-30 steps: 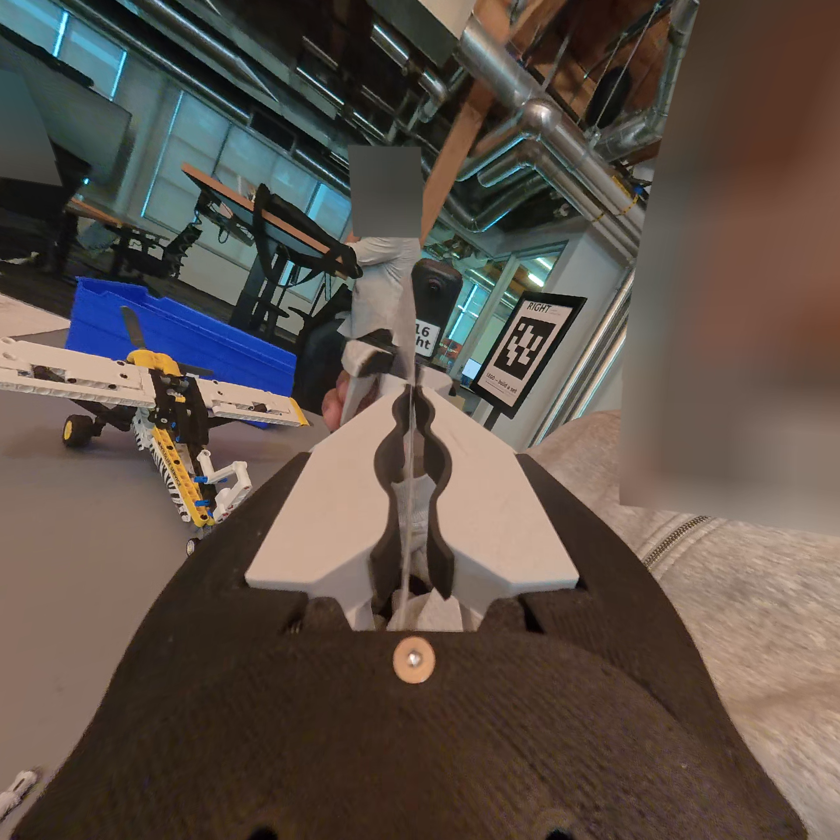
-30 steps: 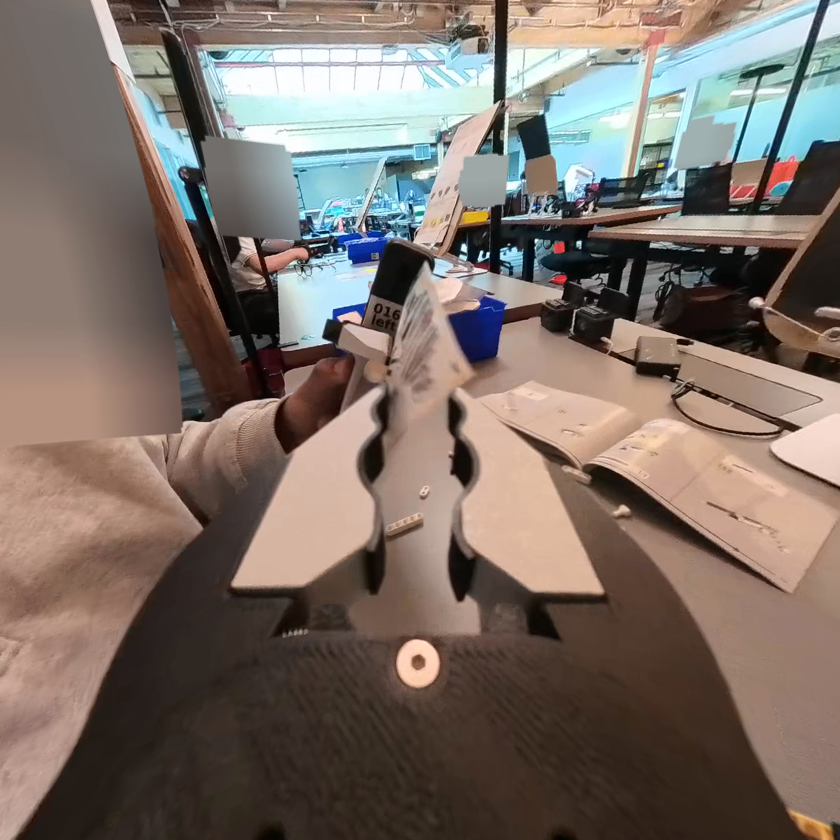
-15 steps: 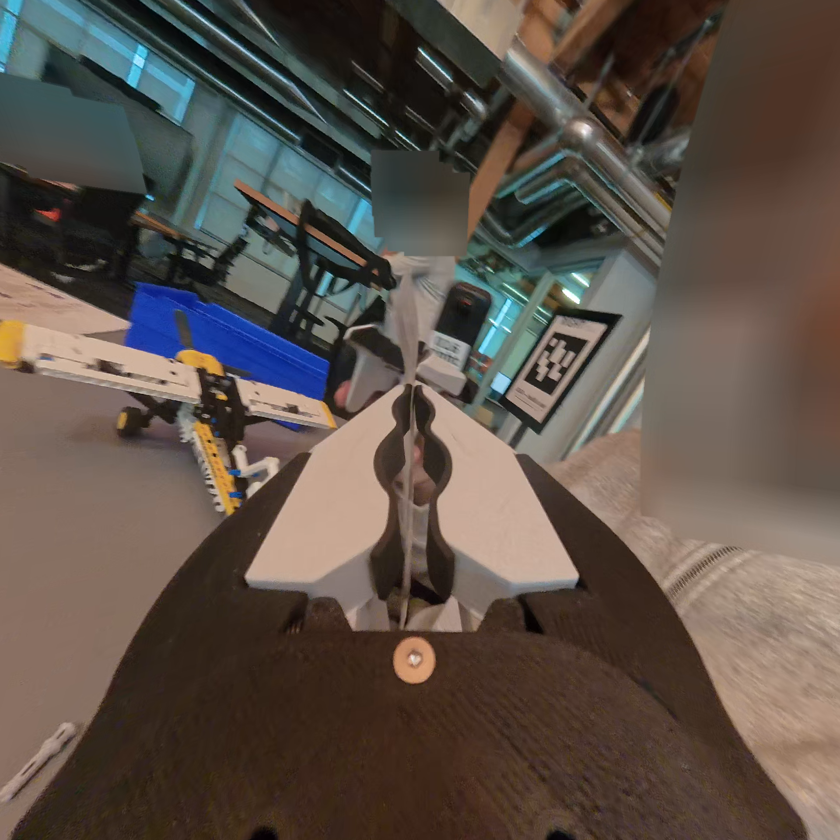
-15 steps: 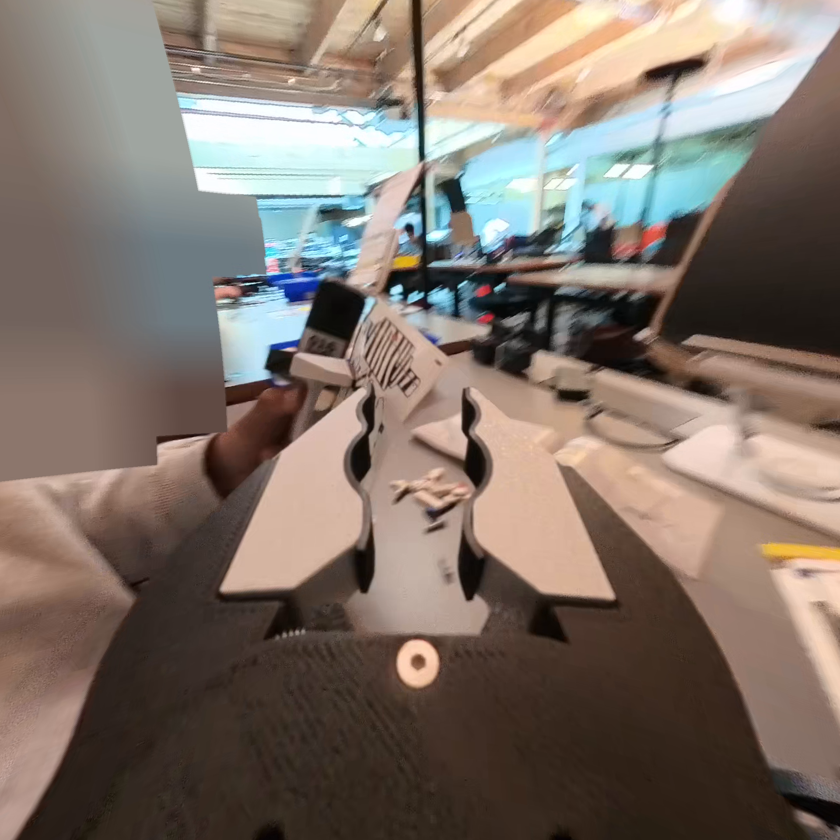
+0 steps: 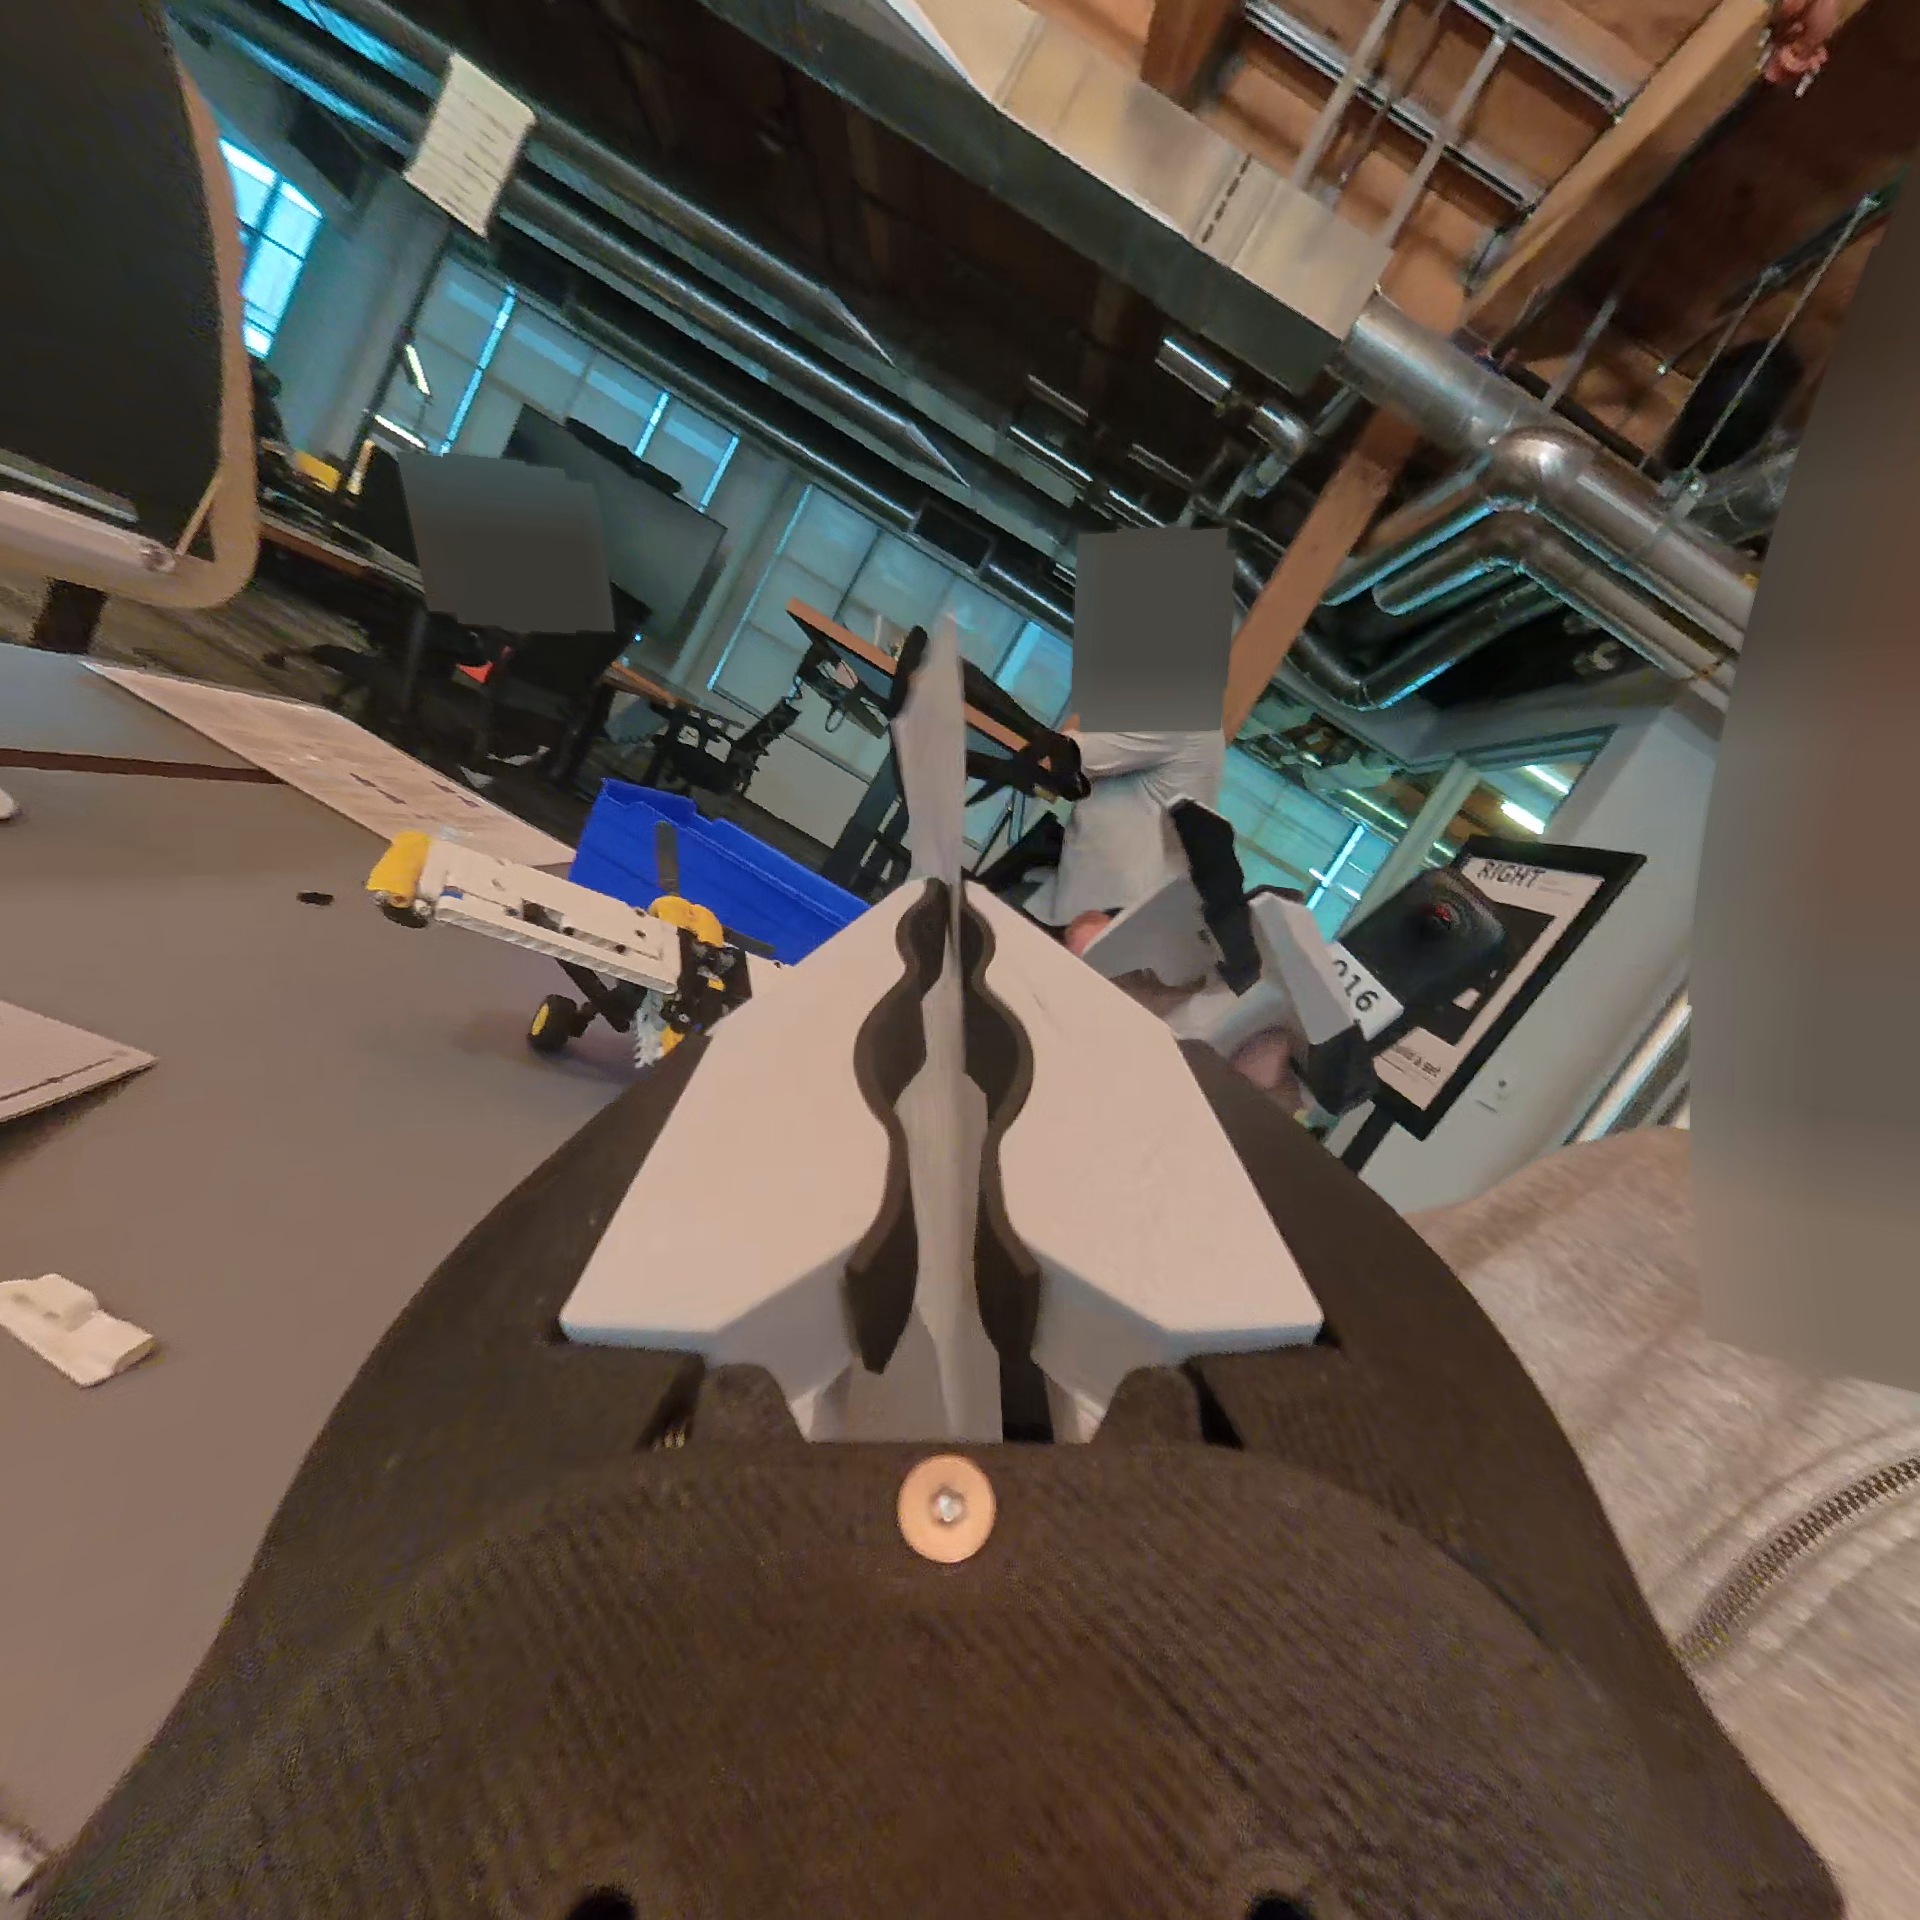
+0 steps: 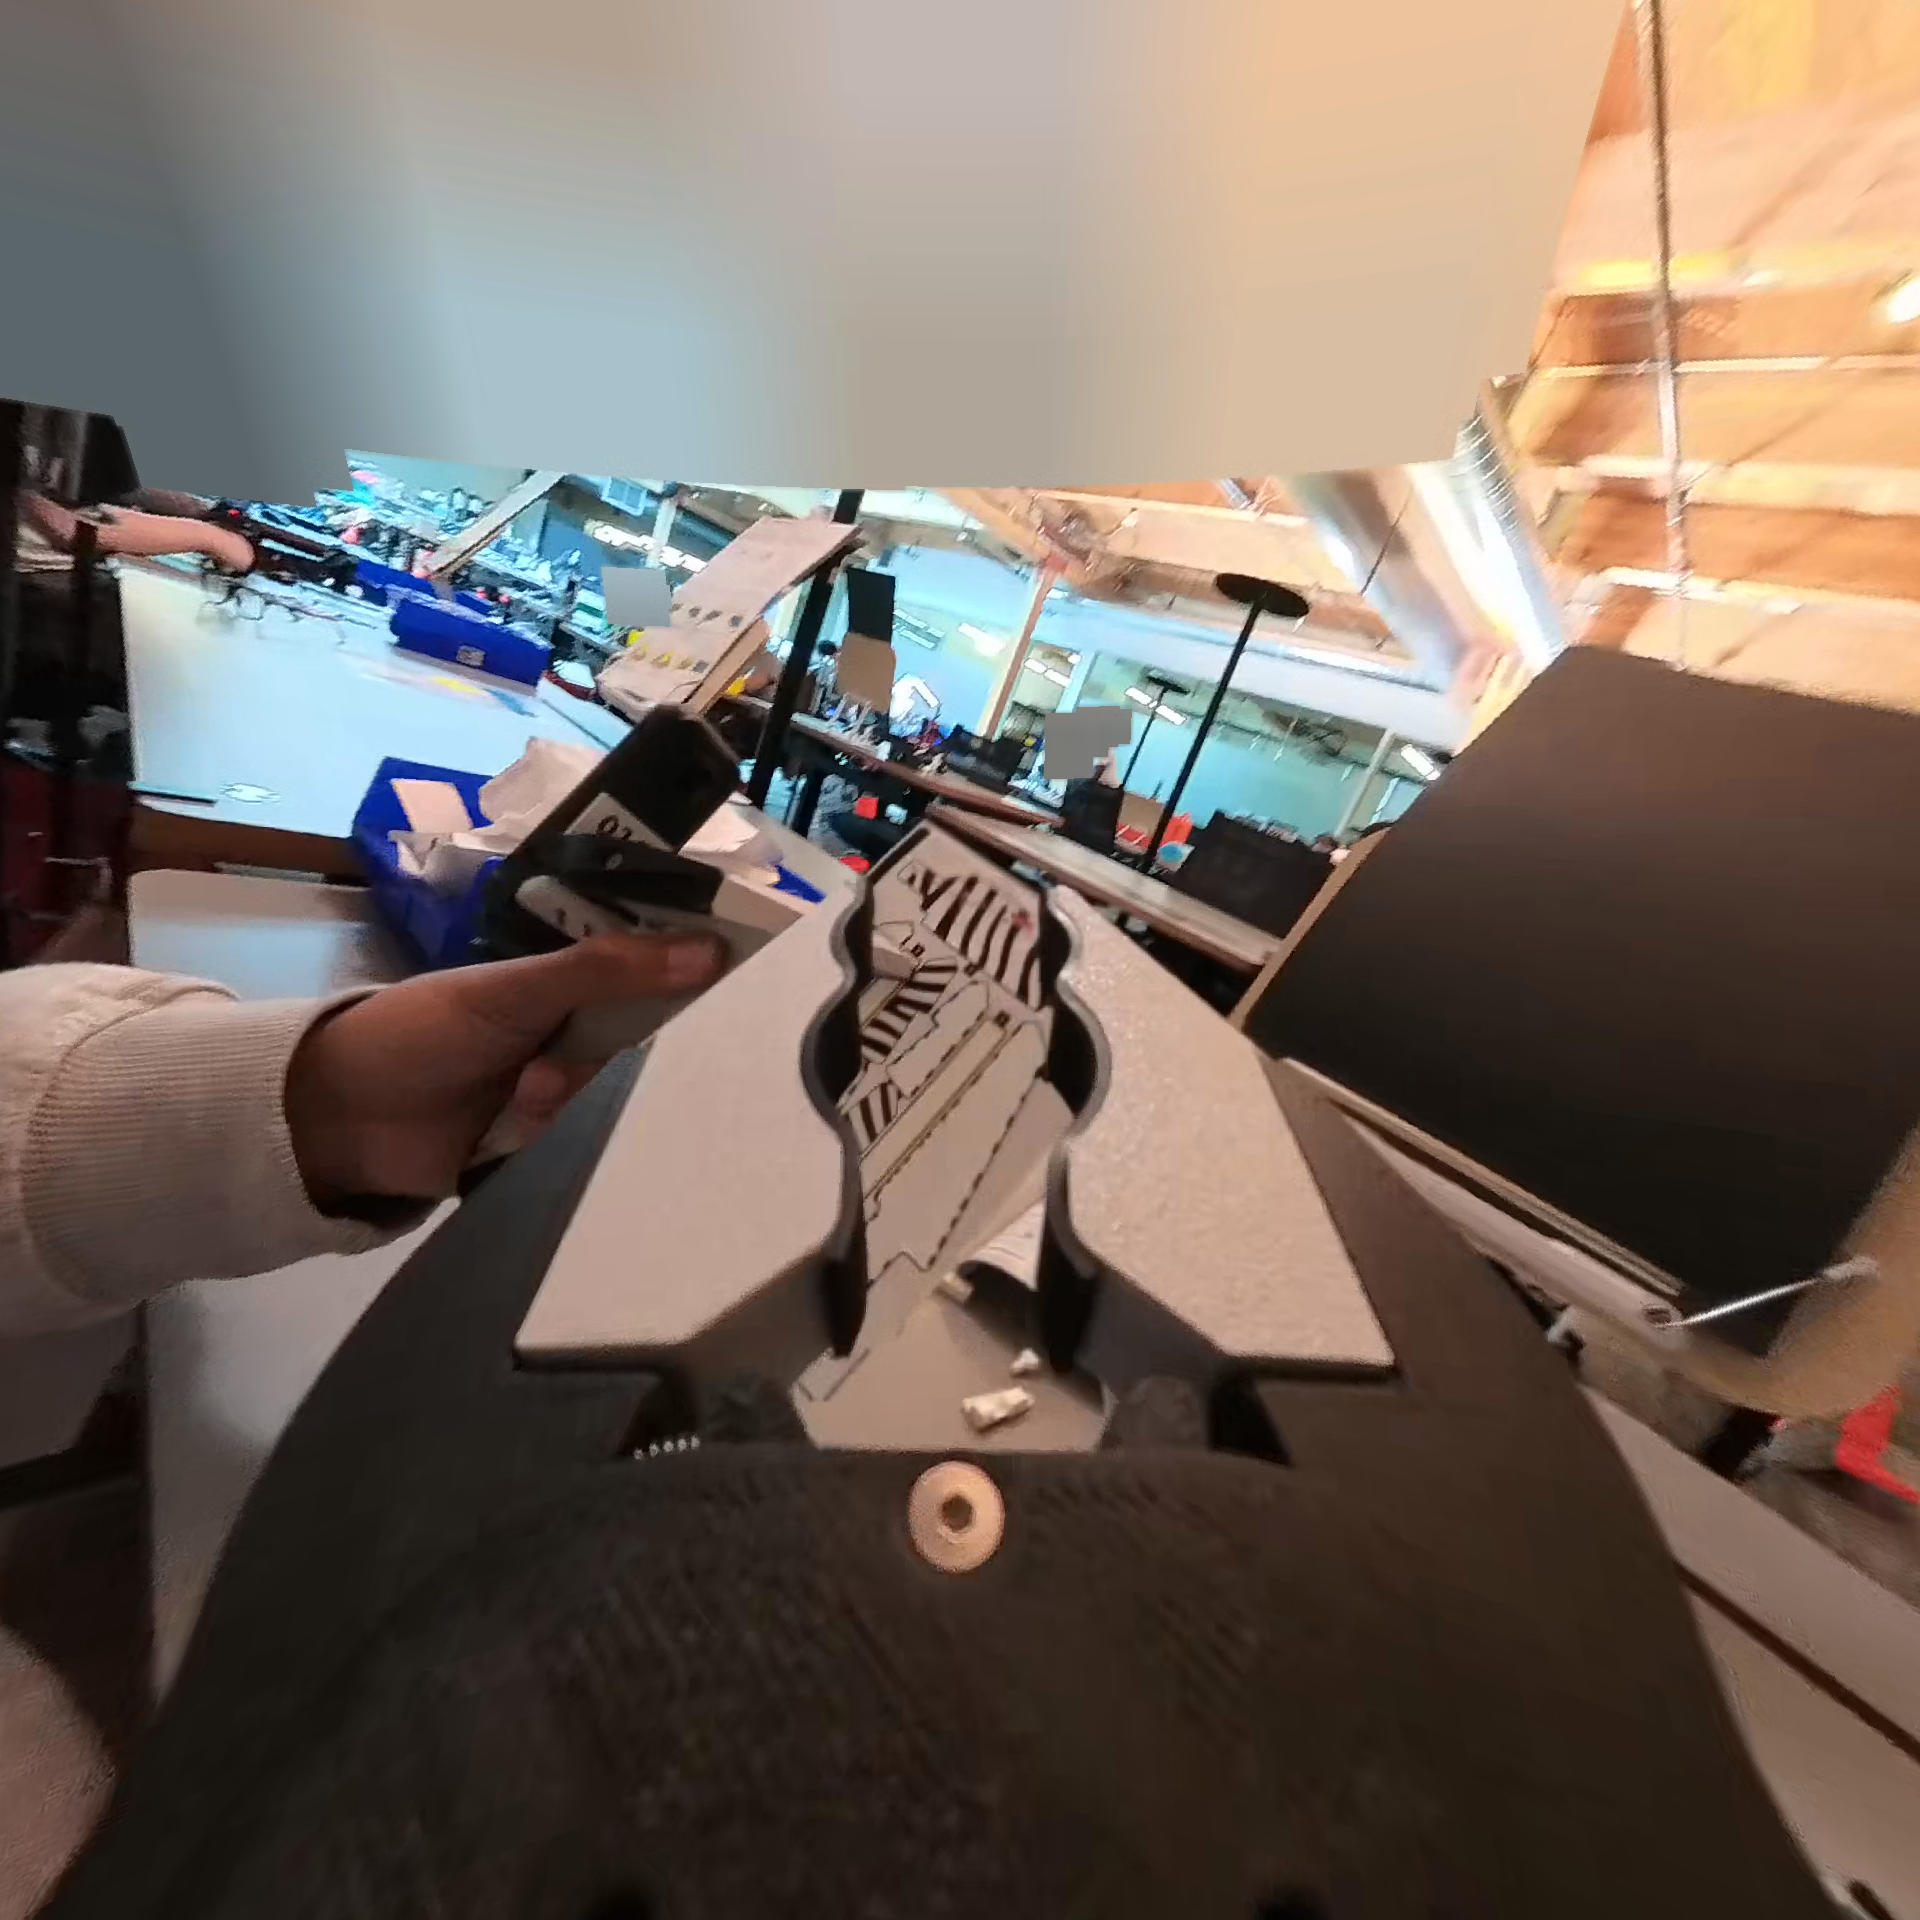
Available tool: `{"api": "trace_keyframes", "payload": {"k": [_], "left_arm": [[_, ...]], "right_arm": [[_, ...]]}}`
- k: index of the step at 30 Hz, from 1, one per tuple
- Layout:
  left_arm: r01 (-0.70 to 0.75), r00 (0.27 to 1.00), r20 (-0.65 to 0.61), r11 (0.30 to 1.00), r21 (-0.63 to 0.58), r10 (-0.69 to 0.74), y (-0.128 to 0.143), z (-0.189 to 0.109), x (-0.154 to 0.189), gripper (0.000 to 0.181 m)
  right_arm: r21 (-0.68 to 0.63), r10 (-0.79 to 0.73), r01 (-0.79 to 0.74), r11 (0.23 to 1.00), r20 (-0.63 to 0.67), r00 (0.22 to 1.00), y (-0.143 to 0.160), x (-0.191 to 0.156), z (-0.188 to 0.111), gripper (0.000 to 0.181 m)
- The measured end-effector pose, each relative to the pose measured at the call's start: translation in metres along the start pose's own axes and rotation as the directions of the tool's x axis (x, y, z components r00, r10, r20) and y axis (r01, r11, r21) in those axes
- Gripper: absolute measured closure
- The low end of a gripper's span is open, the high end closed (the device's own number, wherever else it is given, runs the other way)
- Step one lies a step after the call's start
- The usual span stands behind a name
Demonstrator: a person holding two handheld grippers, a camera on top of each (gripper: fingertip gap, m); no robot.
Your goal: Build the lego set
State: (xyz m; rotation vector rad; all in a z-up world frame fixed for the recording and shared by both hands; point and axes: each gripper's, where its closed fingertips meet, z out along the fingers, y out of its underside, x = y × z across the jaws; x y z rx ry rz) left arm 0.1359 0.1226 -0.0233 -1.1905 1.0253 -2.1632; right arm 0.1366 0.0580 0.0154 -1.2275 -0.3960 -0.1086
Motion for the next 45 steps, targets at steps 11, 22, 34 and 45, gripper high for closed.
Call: {"api": "trace_keyframes", "payload": {"k": [11, 22, 34, 45], "left_arm": [[-0.047, 0.998, -0.042, 0.998, -0.037, 0.046, 0.013, 0.011, 0.017, 0.181], [-0.032, 0.971, -0.240, 0.997, -0.074, 0.013, 0.023, 0.019, 0.051, 0.181], [0.032, 0.932, -0.355, 0.993, -0.111, -0.070, 0.029, 0.020, 0.064, 0.181], [-0.002, 0.933, -0.356, 0.992, -0.125, -0.043, 0.030, 0.020, 0.067, 0.181]], "right_arm": [[-0.130, 0.196, -0.182, 0.975, 0.109, 0.974, 0.036, -0.019, 0.016, 0.147], [-0.137, 0.435, -0.414, 0.900, 0.229, 0.871, 0.031, -0.022, 0.012, 0.152], [-0.137, 0.563, -0.553, 0.822, 0.350, 0.749, 0.018, -0.024, 0.004, 0.168], [-0.152, 0.621, -0.618, 0.771, 0.390, 0.680, 0.015, -0.023, 0.003, 0.170]]}}
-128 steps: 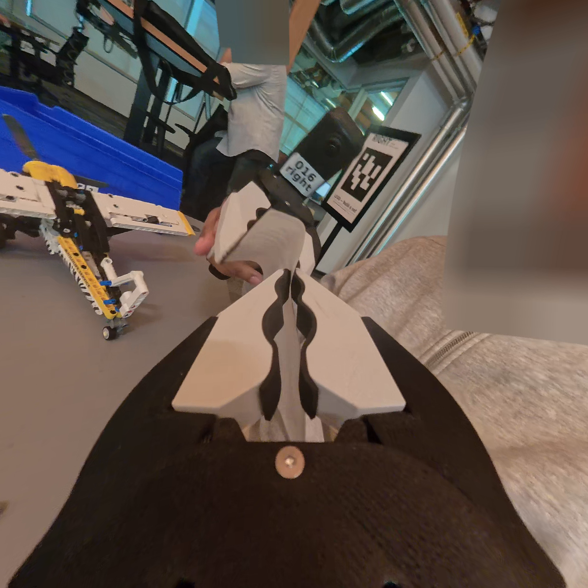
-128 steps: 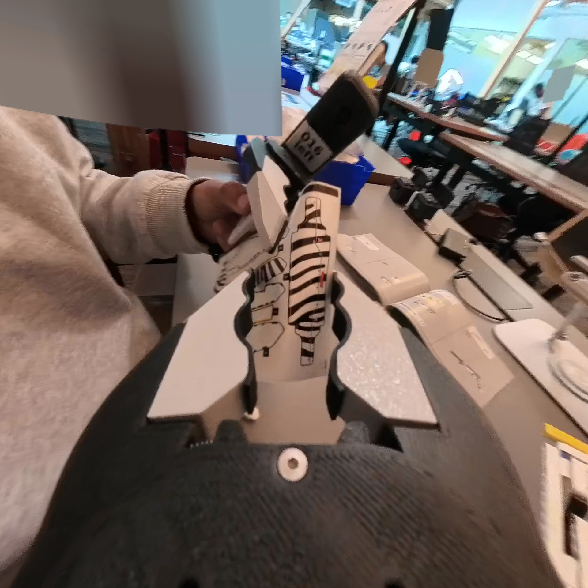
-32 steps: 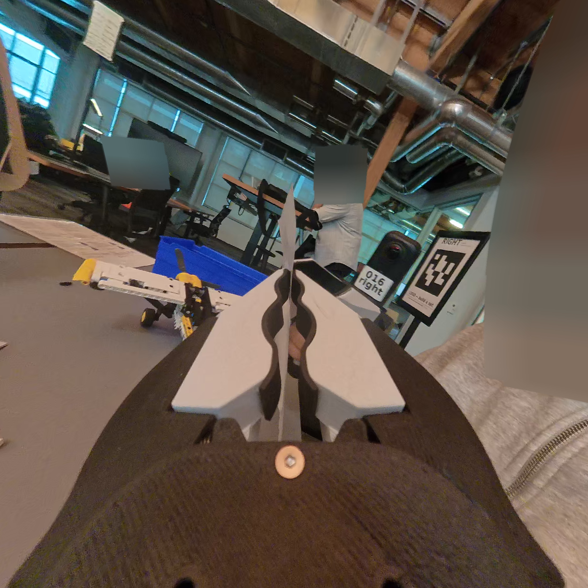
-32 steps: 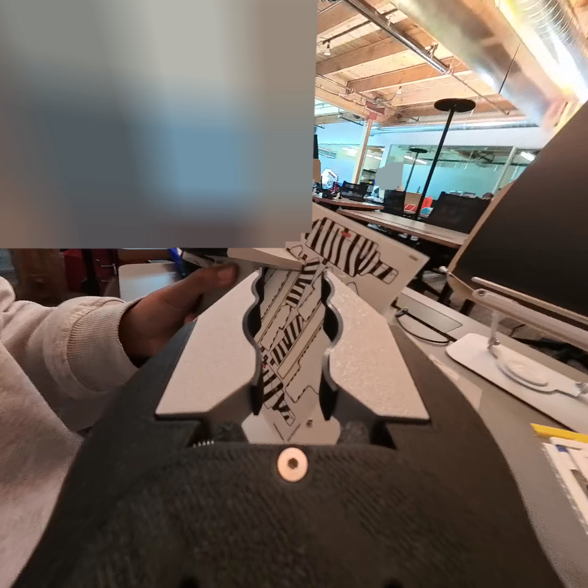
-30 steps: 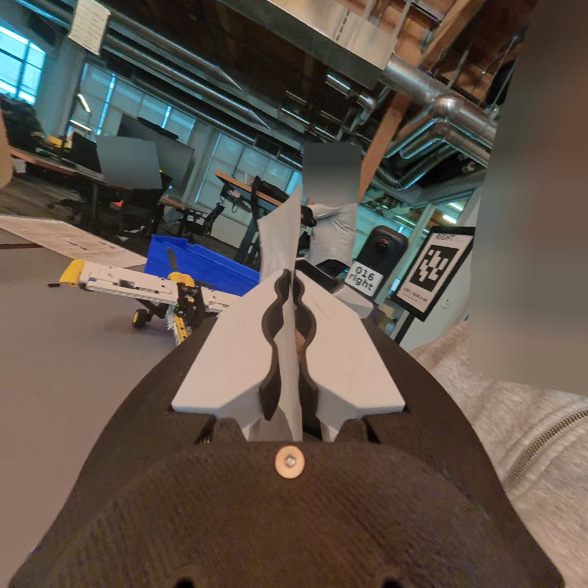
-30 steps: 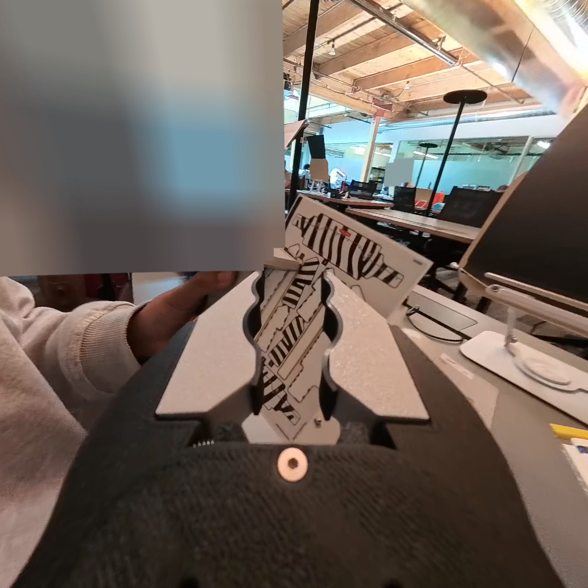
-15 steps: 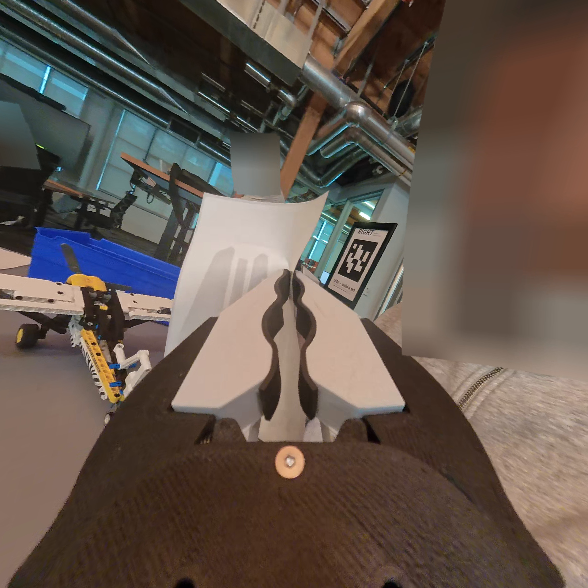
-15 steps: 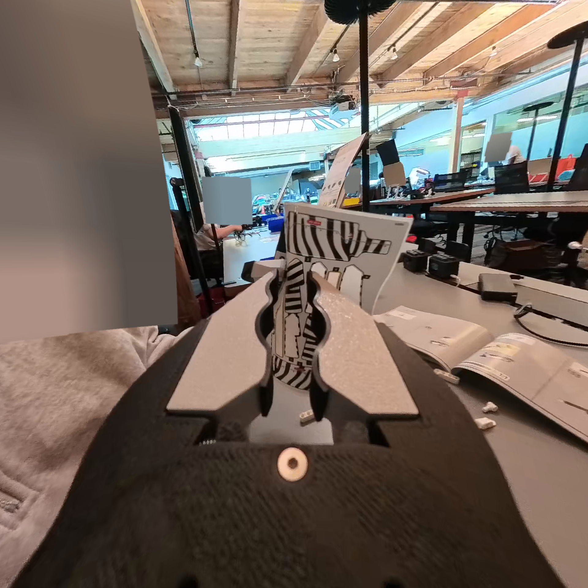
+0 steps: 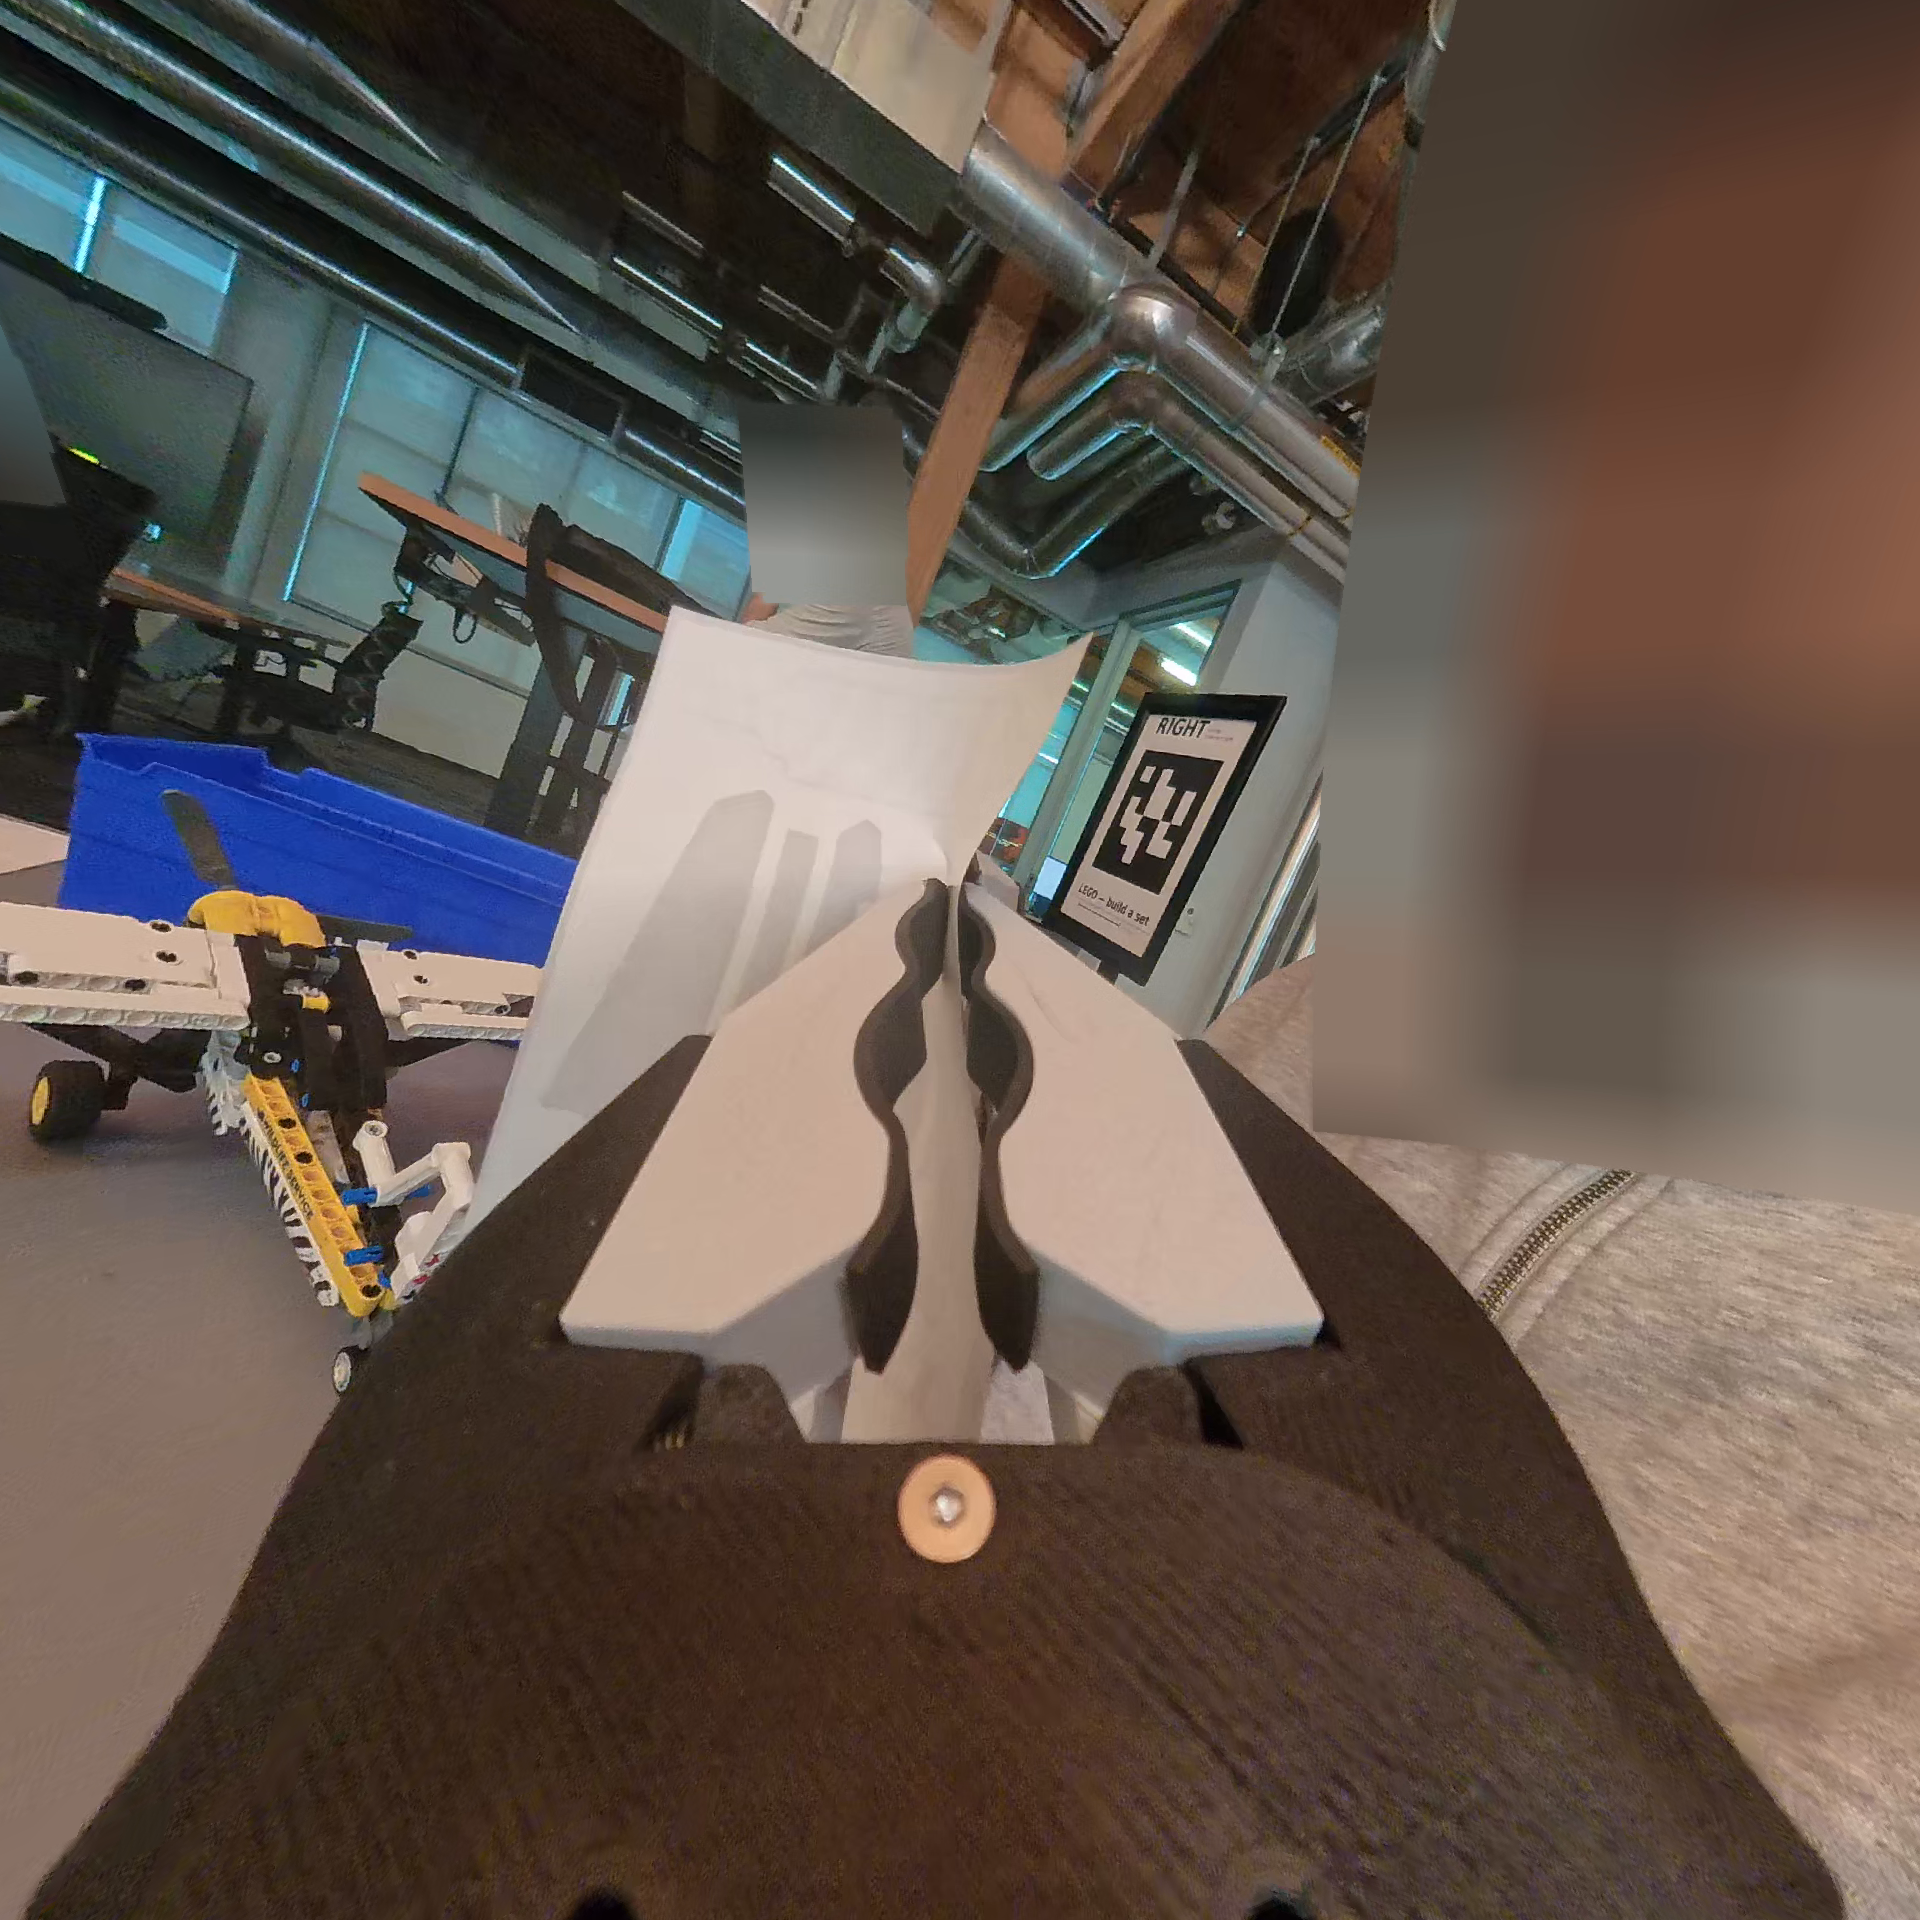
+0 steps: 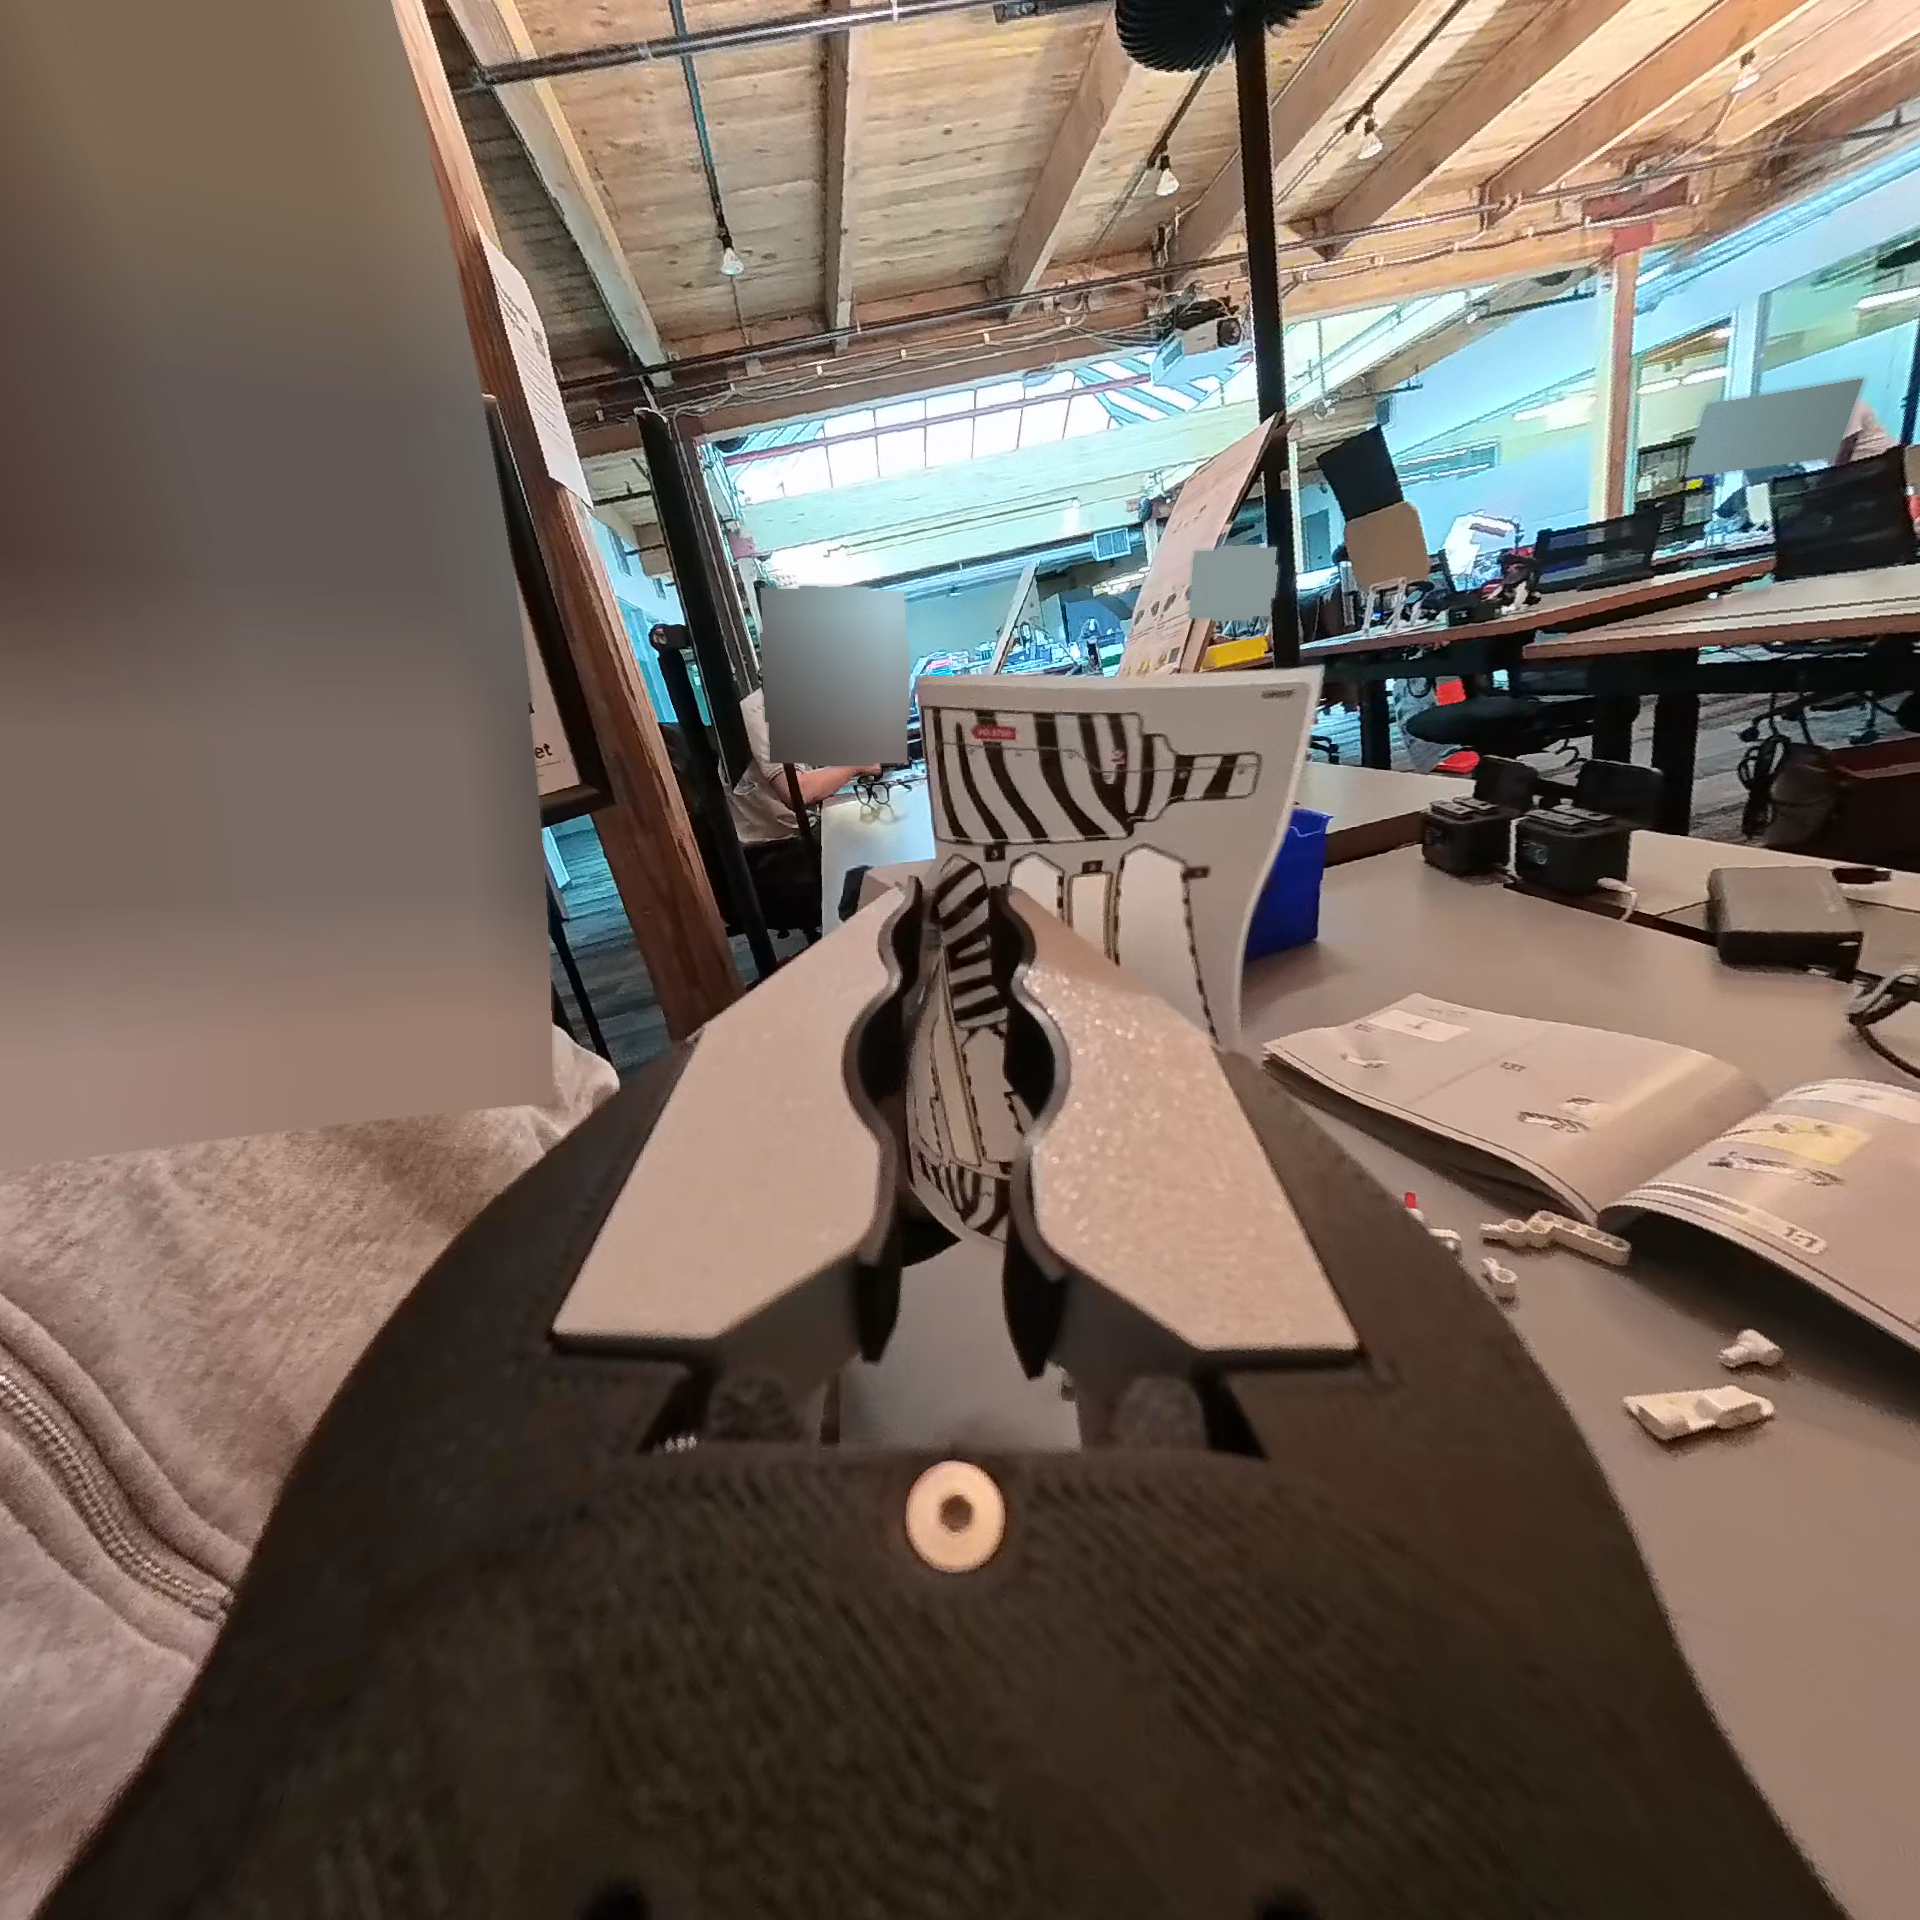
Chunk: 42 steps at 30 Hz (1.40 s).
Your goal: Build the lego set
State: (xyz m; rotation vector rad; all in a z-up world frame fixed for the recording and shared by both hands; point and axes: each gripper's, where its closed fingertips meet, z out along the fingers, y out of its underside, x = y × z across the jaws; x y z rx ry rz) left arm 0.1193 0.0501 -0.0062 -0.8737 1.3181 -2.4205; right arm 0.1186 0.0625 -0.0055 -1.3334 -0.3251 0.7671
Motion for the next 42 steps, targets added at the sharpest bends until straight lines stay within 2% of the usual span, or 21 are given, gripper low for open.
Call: {"api": "trace_keyframes", "payload": {"k": [4, 14, 22, 27, 42], "left_arm": [[0.022, 1.000, -0.004, 1.000, 0.008, -0.022, -0.001, -0.001, -0.001, 0.181], [0.001, 1.000, 0.022, 1.000, -0.003, -0.001, 0.001, -0.001, -0.004, 0.181], [-0.159, 0.982, 0.104, 0.987, -0.016, 0.160, -0.003, -0.004, -0.003, 0.181], [-0.188, 0.976, 0.097, 0.980, -0.060, 0.193, 0.002, 0.002, 0.001, 0.181], [-0.132, 0.990, 0.048, 0.991, -0.037, 0.134, 0.002, 0.002, 0.004, 0.181]], "right_arm": [[0.000, -0.010, 0.010, 1.000, 0.011, 1.000, 0.000, -0.001, -0.001, 0.181], [-0.005, -0.028, 0.028, 1.000, 0.001, 1.000, 0.000, -0.001, -0.002, 0.181], [-0.066, -0.142, 0.134, 0.989, -0.138, 0.980, -0.001, 0.010, -0.005, 0.165], [-0.051, -0.092, 0.088, 0.995, -0.083, 0.992, 0.000, -0.002, -0.002, 0.165], [-0.032, 0.007, -0.007, 0.999, 0.005, 1.000, -0.001, -0.005, -0.003, 0.181]]}}
